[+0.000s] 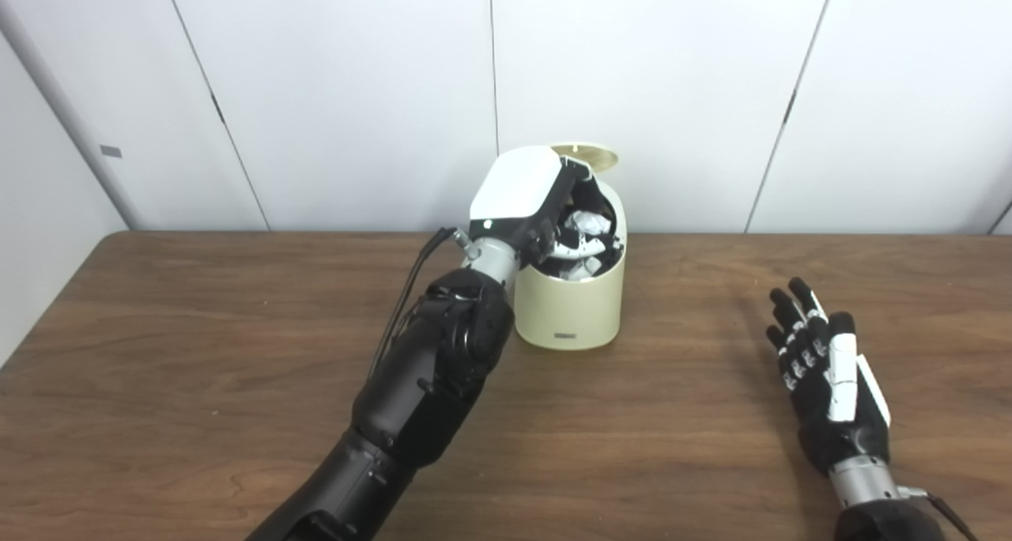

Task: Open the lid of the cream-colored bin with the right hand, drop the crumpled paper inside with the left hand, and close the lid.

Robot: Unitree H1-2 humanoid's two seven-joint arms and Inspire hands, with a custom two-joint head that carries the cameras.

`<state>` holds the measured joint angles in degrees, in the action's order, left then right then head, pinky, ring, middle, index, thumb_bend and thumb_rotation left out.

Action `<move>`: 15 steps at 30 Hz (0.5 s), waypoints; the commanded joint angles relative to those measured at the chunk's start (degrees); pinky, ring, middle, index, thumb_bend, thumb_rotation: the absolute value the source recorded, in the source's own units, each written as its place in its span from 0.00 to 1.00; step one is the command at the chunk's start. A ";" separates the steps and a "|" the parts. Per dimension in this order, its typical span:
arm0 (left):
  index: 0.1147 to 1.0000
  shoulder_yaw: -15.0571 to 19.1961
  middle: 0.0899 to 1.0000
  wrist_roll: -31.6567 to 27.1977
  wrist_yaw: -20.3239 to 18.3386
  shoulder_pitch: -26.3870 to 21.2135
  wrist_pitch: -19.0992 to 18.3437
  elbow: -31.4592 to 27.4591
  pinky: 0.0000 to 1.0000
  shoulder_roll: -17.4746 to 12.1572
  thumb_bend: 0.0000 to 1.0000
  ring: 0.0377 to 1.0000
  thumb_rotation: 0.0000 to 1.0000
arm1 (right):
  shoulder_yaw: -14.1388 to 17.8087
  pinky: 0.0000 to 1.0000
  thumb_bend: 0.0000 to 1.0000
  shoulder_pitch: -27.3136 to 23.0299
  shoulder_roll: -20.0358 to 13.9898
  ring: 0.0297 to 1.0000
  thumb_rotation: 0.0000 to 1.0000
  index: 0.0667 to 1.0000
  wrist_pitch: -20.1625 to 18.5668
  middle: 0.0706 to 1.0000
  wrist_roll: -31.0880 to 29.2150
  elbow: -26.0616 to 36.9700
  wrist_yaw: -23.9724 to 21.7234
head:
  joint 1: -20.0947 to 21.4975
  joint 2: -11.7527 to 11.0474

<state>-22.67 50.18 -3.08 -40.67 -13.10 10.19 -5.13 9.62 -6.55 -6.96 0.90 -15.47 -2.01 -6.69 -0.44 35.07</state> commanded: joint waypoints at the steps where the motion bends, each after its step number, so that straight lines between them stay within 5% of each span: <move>1: 0.40 -0.19 0.54 1.93 -0.31 -3.03 -1.12 -1.69 0.35 -0.59 0.47 0.47 0.00 | 0.15 1.00 0.63 0.39 0.04 0.98 1.00 0.96 1.66 0.92 -0.93 -0.23 -0.82 | -0.12 0.10; 4: 0.40 -0.29 0.51 2.61 -0.96 -2.82 -1.79 -2.47 0.46 -0.76 0.49 0.46 0.00 | -0.07 1.00 0.63 0.40 -0.18 0.97 1.00 0.97 1.85 0.91 -0.79 -0.25 -0.99 | -0.12 0.10; 7: 0.43 -0.50 0.64 3.31 -2.04 -2.74 -2.67 -3.54 0.52 -0.95 0.51 0.61 0.03 | -0.22 1.00 0.63 0.44 -0.23 0.96 1.00 0.96 1.65 0.91 -0.45 0.10 -0.79 | 0.00 0.89; 9: 0.59 -0.61 0.66 3.65 -2.56 -2.70 -2.97 -4.03 0.53 -1.05 0.81 0.64 0.01 | -0.28 1.00 0.63 0.48 -0.18 0.95 1.00 0.95 1.45 0.89 -0.15 0.36 -0.51 | -0.21 0.93; 15: 0.65 -1.13 0.71 4.96 -5.76 -2.88 -5.34 -5.08 0.57 -1.27 0.89 0.69 0.00 | -0.10 1.00 0.66 0.53 -0.09 0.94 1.00 0.93 1.15 0.87 -0.20 0.48 -0.33 | -0.36 0.96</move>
<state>-24.06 53.83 -8.61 -40.75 -17.62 6.62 -5.75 9.47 -6.51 -7.04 0.84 -15.43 -1.87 -6.77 -0.79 35.95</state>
